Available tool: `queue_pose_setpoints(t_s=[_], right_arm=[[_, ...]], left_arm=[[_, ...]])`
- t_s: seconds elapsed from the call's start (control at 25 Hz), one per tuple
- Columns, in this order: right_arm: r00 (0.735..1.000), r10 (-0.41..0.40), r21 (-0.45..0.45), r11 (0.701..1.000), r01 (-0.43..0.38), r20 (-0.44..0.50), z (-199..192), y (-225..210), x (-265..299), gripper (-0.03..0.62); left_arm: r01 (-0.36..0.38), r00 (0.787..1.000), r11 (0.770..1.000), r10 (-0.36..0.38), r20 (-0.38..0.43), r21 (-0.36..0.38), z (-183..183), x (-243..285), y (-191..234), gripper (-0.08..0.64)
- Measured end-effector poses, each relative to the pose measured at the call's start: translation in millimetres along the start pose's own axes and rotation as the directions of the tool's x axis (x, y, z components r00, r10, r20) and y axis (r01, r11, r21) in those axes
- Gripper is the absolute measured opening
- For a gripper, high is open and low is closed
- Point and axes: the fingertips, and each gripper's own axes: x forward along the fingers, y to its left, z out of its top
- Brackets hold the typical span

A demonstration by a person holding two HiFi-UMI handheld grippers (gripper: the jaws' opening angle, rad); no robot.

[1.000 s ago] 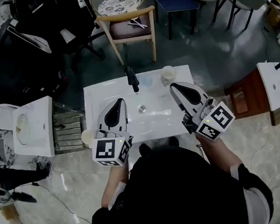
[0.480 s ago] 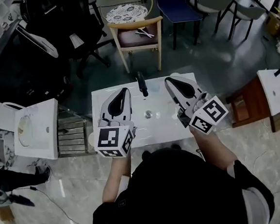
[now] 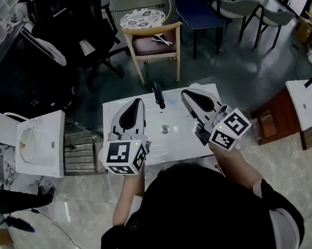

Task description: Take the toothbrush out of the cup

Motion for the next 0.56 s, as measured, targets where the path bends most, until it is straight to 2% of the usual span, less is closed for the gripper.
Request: queue_pose_setpoints(t_s=[0.32, 0.56], right_arm=[[1.0, 0.004, -0.003, 1.0, -0.004, 0.005, 1.2, 0.6, -0.5, 0.026], [1.0, -0.014, 0.038, 0.999, 0.013, 0.014, -3.5, -10.2, -4.1, 0.026]], left_arm=[[0.006, 1.0, 1.0, -0.006, 0.003, -0.002, -3.3, 3.2, -2.1, 0.014], [0.015, 1.0, 1.0, -0.015, 0.007, 0.006, -4.4, 8.3, -3.2, 0.014]])
